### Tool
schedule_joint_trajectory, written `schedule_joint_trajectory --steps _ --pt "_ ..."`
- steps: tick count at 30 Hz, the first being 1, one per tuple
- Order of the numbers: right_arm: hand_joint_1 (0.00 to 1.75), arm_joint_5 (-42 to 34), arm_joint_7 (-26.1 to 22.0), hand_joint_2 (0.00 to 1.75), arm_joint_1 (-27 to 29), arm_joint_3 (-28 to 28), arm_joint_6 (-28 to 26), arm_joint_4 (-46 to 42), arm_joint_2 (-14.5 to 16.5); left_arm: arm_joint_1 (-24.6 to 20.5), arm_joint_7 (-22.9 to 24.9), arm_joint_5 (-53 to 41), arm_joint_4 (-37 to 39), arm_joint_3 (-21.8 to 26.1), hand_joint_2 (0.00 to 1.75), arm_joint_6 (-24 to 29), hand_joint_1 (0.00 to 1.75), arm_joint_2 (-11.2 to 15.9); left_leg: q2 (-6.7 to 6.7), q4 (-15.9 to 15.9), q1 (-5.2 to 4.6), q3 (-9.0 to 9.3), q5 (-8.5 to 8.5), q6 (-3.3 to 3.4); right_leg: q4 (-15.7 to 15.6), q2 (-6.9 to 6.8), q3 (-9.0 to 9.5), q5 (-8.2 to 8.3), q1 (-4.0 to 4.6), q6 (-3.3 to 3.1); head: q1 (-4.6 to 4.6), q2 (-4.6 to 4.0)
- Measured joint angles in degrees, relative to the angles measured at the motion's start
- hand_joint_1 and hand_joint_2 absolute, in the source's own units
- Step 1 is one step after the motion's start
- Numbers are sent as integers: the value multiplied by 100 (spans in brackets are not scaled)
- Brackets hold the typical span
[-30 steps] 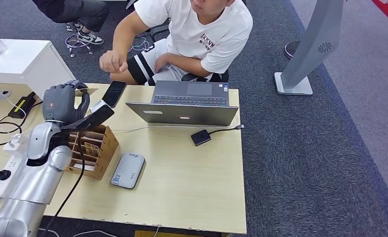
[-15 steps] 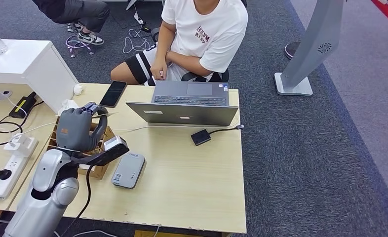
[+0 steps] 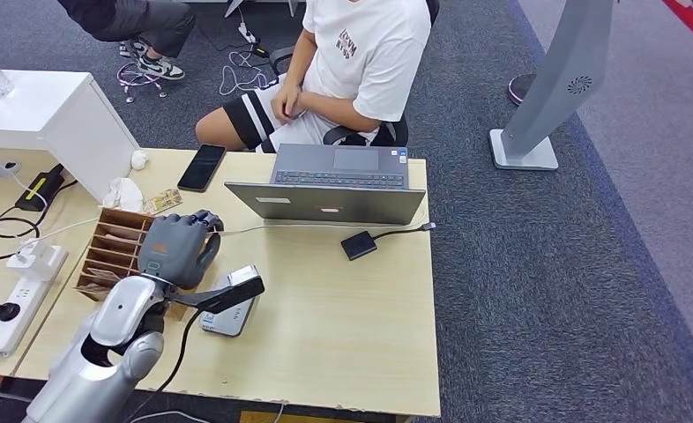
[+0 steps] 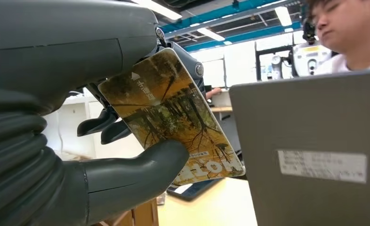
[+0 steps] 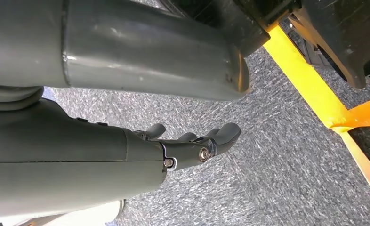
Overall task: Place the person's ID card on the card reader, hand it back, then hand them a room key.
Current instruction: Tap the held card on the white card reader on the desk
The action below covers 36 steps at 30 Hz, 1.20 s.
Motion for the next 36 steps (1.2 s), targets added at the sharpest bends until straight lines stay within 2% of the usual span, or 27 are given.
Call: schedule_joint_trajectory --steps 14,24,36 --pt "0 89 34 0 -2 -1 -20 0 0 64 69 -193 399 -525 175 -227 175 -20 -1 0 0 -2 0 0 0 -1 0 0 0 0 0 0" --pt "0 256 222 0 -3 3 -123 0 0 357 279 -226 688 -556 175 -362 175 43 -1 0 1 -3 0 0 0 -1 0 0 0 0 -1 0" --pt "0 299 296 0 -4 7 -139 0 0 443 422 -248 871 -556 175 -445 175 51 -2 0 1 -4 0 0 0 -2 0 0 0 0 0 -1"
